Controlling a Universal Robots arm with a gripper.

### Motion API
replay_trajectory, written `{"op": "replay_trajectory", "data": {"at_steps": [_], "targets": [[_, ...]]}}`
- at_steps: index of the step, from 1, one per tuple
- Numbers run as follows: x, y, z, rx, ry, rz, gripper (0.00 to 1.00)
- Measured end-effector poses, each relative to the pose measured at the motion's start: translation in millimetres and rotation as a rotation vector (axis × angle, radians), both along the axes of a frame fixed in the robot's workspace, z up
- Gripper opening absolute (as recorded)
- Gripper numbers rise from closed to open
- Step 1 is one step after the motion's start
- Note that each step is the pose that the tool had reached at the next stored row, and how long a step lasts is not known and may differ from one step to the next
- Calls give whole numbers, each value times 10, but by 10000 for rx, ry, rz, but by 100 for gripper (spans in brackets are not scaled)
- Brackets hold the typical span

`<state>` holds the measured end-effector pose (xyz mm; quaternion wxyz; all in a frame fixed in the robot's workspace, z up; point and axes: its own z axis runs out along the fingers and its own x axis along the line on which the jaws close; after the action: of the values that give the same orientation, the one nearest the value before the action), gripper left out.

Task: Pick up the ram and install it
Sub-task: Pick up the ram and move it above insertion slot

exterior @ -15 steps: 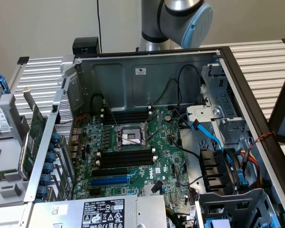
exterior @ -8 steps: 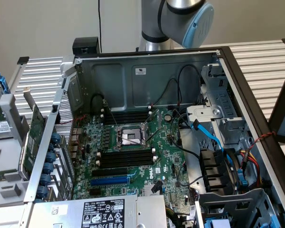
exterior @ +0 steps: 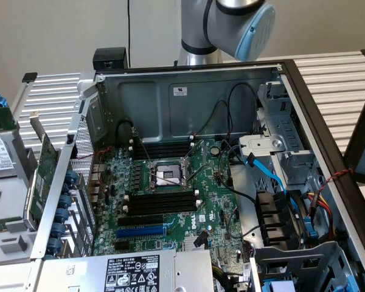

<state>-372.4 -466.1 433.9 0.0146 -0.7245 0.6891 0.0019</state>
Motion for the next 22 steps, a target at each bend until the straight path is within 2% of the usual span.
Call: {"op": "replay_trajectory", "data": {"at_steps": [3,7,15,22], "targets": [[127,0,78,1,12,4,12],[308,-1,130,2,21,7,12],[673,0,139,31,22,12,12],[993,5,138,31,22,19,12]]}}
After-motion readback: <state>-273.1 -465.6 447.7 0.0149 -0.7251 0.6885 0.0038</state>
